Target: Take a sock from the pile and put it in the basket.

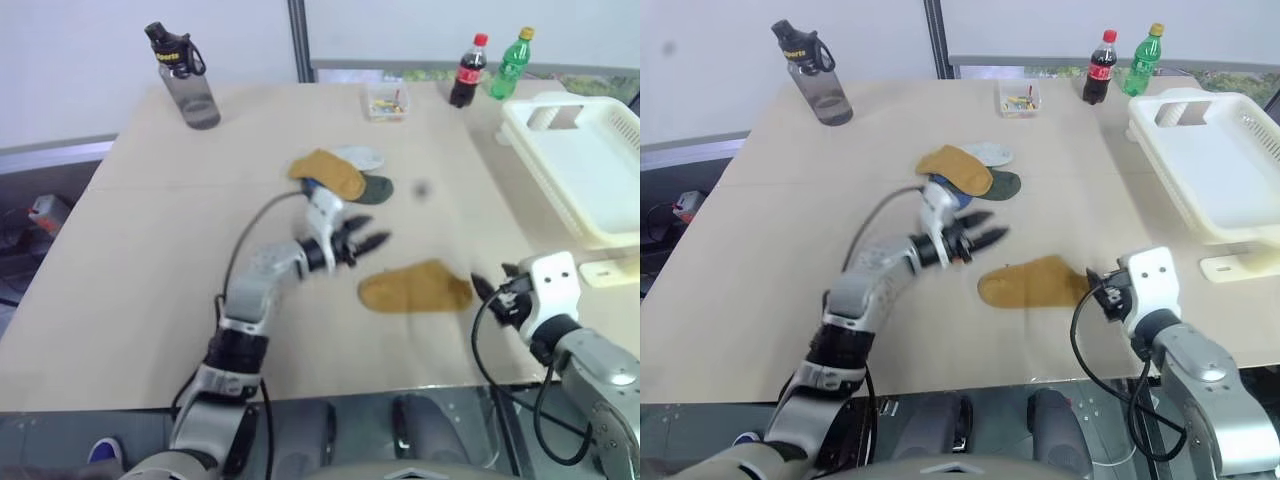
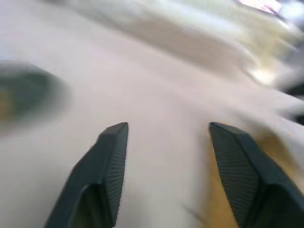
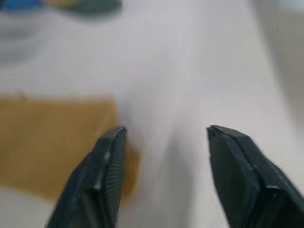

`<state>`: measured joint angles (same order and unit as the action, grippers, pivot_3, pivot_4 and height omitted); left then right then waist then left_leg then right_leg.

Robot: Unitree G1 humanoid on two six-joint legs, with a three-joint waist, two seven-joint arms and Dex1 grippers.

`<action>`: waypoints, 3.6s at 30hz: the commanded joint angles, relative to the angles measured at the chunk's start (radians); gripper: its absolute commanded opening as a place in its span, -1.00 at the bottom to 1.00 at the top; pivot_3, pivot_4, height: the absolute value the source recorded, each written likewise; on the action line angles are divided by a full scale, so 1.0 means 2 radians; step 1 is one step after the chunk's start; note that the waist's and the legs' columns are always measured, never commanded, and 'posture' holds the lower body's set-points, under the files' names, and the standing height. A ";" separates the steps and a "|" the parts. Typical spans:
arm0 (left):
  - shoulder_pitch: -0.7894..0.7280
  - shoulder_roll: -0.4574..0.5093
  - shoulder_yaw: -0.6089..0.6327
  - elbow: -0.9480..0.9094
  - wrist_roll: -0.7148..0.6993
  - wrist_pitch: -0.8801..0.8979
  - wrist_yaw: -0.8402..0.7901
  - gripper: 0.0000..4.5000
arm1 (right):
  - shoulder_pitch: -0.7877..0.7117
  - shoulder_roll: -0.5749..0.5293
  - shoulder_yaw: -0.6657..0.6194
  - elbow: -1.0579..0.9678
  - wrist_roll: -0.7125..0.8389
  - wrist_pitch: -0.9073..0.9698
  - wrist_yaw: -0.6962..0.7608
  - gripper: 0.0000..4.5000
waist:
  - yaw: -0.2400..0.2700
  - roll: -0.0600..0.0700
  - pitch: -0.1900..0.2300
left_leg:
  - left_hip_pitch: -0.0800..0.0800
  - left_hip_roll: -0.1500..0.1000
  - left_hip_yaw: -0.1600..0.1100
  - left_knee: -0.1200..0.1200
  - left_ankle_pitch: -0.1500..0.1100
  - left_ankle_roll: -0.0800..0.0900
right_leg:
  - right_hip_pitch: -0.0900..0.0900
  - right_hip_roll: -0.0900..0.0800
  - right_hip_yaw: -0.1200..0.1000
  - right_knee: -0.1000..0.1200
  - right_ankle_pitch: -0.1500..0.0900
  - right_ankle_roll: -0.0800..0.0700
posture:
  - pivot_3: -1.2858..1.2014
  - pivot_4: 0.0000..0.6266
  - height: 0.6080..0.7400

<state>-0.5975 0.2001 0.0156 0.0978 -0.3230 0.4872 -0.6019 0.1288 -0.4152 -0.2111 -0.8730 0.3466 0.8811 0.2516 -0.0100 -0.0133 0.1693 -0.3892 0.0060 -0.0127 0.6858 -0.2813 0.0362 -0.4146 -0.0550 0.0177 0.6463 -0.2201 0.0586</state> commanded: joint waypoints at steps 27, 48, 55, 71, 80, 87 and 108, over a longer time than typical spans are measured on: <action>-0.293 0.047 0.155 0.559 0.019 -0.165 0.154 0.46 | -0.176 -0.067 0.085 0.029 0.006 -0.109 0.093 1.00 | 0.003 -0.003 0.002 | -0.004 -0.002 0.000 0.000 0.000 0.000 | -0.002 -0.002 -0.003 -0.001 0.000 0.000 | 0.03 -0.52 1.00; -0.311 0.017 0.223 0.583 -0.015 -0.187 0.175 -0.98 | -0.109 -0.078 0.039 -0.016 0.016 -0.097 0.086 1.00 | 0.002 -0.003 0.002 | -0.004 -0.002 0.000 0.000 0.000 0.000 | -0.002 -0.003 -0.003 -0.001 0.000 0.000 | 0.03 -0.52 1.00; -0.312 0.026 0.234 0.583 -0.025 -0.187 0.168 -0.98 | -0.037 -0.092 -0.019 -0.052 0.036 -0.109 0.105 1.00 | 0.001 -0.003 0.002 | -0.004 -0.002 0.000 0.000 0.000 0.000 | -0.002 -0.003 -0.004 0.000 0.000 0.000 | 0.03 -0.52 1.00; -0.312 0.037 0.222 0.591 -0.006 -0.159 0.141 0.36 | 0.003 -0.112 -0.046 -0.059 0.040 -0.141 0.123 1.00 | 0.000 -0.004 0.002 | -0.004 -0.002 0.001 0.000 0.000 0.000 | -0.002 -0.003 -0.003 0.000 0.000 0.000 | 0.03 -0.52 1.00; -0.311 0.011 0.219 0.601 0.002 -0.181 0.161 -0.17 | -0.007 -0.115 -0.035 -0.054 0.039 -0.138 0.117 1.00 | 0.002 -0.004 0.002 | -0.004 -0.002 0.001 0.000 0.000 0.000 | -0.002 -0.003 -0.003 0.000 0.000 0.001 | 0.03 -0.52 1.00; -0.311 0.010 0.238 0.599 -0.016 -0.186 0.154 -1.00 | -0.013 -0.119 -0.037 -0.056 0.043 -0.132 0.115 1.00 | 0.001 -0.004 0.002 | -0.004 -0.002 0.001 0.000 0.000 0.000 | -0.002 -0.003 -0.003 0.000 0.000 0.001 | 0.03 -0.52 1.00; -0.232 0.013 0.056 0.473 0.139 -0.269 0.152 0.37 | -0.045 -0.135 -0.028 -0.023 0.067 -0.131 0.145 1.00 | 0.009 -0.004 0.002 | -0.004 -0.003 0.001 0.001 0.000 0.000 | -0.002 -0.003 -0.003 0.000 0.000 0.001 | 0.03 -0.52 1.00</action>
<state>-1.0739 0.2280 0.1609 1.1149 -0.0744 -0.0150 -0.2834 0.0356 -0.6702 -0.2433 -0.9006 0.4659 0.6274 0.5294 0.0082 -0.0206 0.1731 -0.3966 0.0011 -0.0109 0.6869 -0.2809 0.0353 -0.4182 -0.0602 0.0121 0.6467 -0.2192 0.0598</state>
